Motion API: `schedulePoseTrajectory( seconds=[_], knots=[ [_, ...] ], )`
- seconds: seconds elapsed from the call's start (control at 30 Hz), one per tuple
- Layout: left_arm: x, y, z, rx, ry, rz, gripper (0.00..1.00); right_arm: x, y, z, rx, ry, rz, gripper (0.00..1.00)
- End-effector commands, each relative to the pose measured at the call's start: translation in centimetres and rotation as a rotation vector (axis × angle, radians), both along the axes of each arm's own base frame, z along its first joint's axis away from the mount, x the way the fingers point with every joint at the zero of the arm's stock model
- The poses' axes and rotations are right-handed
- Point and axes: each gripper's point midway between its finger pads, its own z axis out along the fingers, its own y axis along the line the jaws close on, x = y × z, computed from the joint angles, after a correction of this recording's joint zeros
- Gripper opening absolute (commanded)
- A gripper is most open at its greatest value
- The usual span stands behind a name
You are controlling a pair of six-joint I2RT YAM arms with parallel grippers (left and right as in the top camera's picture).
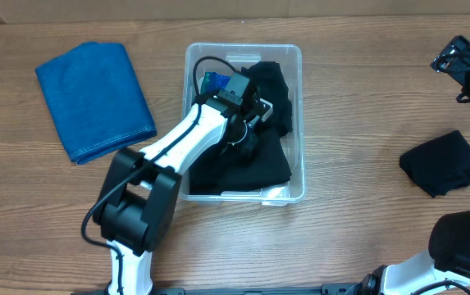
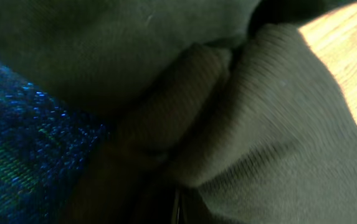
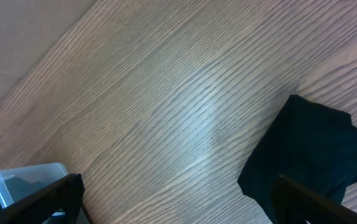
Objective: Pack container
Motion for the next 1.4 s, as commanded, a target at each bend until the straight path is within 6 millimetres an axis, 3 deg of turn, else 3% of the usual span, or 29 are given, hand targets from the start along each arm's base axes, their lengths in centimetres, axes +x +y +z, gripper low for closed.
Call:
schedulePoseTrajectory(
  seconds=[0.0, 0.17, 0.27, 0.3, 0.33, 0.47, 0.57, 0.63, 0.7, 0.83, 1.07, 1.2, 1.37],
  knots=[
    [-1.4, 0.4, -3.0, 0.037, 0.117, 0.060, 0.04, 0.0, 0.3, 0.6, -0.019, -0.013, 0.027, 1.00],
    [-1.9, -1.0, -0.2, 0.004, 0.075, -0.010, 0.04, 0.0, 0.3, 0.6, -0.020, -0.014, 0.026, 1.00],
    [0.6, -0.4, 5.4, -0.007, -0.095, 0.004, 0.04, -0.4, -0.7, 0.8, -0.018, -0.017, -0.043, 1.00],
    [2.0, 0.6, 8.0, 0.000, -0.171, 0.049, 0.11, -0.9, -1.5, 1.1, -0.005, -0.024, -0.087, 1.00],
    [3.6, 2.2, 11.4, 0.005, -0.266, 0.119, 0.44, -1.8, -2.8, 1.4, 0.005, -0.028, -0.142, 1.00],
    [6.4, 8.4, 22.1, -0.073, -0.492, 0.315, 0.83, -7.9, -8.6, 0.5, 0.089, 0.041, -0.421, 1.00],
    [6.9, 13.3, 25.9, -0.111, -0.558, 0.470, 0.85, -12.0, -11.4, -2.2, 0.155, 0.110, -0.548, 1.00],
    [7.1, 16.2, 26.8, -0.118, -0.568, 0.563, 0.85, -14.6, -12.8, -4.8, 0.209, 0.156, -0.622, 1.00],
    [7.3, 17.8, 26.8, -0.113, -0.563, 0.609, 0.85, -16.1, -13.4, -7.3, 0.252, 0.180, -0.653, 1.00],
    [7.4, 18.9, 26.4, -0.097, -0.553, 0.631, 0.86, -16.9, -13.3, -13.4, 0.343, 0.148, -0.588, 1.00],
    [7.2, 18.9, 26.3, -0.091, -0.548, 0.630, 0.86, -14.7, -11.9, -19.9, 0.324, 0.000, -0.403, 1.00],
    [7.2, 18.9, 26.3, -0.090, -0.546, 0.630, 0.85, -12.5, -10.1, -21.2, 0.318, -0.093, -0.277, 1.00],
    [7.2, 18.9, 26.3, -0.091, -0.547, 0.630, 0.85, -11.3, -9.1, -22.5, 0.305, -0.095, -0.231, 1.00]
  ],
)
